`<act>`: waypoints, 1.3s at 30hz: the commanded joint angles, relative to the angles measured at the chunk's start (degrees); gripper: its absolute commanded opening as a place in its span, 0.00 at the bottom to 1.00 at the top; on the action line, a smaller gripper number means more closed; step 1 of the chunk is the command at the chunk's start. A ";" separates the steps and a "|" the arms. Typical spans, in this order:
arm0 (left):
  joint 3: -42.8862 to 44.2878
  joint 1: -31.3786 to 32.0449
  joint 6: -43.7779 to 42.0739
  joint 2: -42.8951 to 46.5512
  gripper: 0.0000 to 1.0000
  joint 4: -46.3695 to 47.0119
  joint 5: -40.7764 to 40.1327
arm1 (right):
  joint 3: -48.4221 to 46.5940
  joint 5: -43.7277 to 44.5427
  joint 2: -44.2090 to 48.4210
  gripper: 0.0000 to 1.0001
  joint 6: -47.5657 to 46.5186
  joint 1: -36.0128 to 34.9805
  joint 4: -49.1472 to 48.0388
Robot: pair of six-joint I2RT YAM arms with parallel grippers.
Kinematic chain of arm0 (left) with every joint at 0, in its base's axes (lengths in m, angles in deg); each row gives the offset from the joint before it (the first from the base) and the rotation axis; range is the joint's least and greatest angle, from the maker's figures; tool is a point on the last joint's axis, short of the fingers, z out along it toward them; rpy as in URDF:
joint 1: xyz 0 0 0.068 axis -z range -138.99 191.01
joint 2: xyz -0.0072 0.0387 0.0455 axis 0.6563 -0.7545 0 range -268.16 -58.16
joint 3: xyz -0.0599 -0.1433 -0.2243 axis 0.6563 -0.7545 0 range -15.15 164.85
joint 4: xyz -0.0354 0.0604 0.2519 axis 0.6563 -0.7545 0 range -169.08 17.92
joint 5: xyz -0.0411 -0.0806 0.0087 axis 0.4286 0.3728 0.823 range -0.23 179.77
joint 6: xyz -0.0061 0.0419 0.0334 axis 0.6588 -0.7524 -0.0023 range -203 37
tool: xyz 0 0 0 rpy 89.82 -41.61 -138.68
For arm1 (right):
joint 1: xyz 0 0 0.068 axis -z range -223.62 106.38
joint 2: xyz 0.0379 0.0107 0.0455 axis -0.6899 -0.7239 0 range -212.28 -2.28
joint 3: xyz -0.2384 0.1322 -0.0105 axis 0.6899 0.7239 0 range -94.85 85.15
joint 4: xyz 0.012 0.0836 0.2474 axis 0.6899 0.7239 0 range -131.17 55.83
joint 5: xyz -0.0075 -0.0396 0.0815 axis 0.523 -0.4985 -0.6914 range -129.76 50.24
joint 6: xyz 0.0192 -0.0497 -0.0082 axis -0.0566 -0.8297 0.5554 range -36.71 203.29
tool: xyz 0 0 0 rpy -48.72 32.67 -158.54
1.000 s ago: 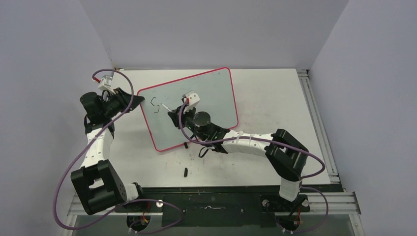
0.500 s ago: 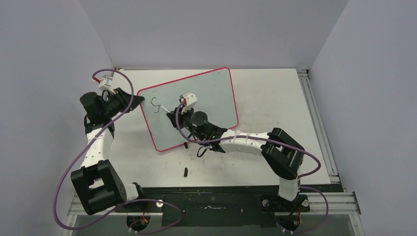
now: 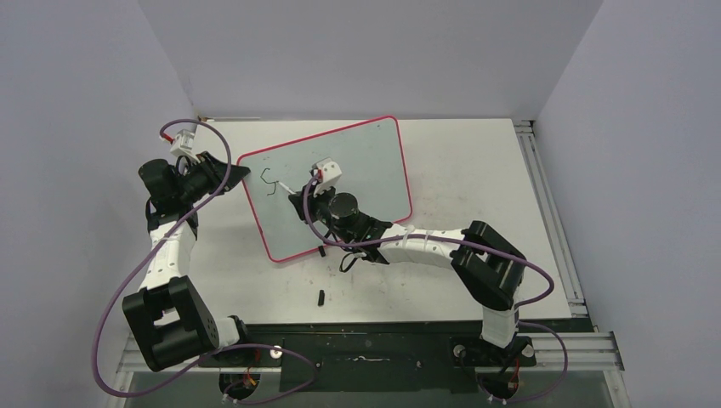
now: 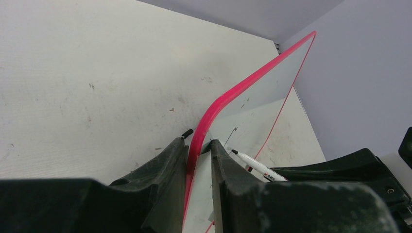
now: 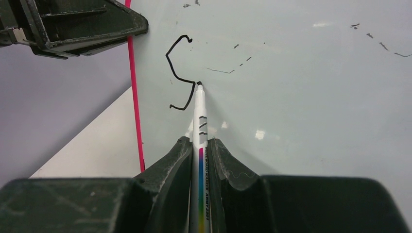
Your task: Write a sentence on the whiteboard
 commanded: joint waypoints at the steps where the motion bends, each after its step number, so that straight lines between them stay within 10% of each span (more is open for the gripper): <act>1: 0.38 0.03 -0.74 0.88 0.20 0.44 -0.07 | -0.03 4.40 0.35 0.05 0.91 0.66 -1.16; 39: 0.33 0.06 -1.55 1.10 0.20 -0.22 -0.31 | -2.46 2.30 4.02 0.05 -3.19 -0.18 -0.42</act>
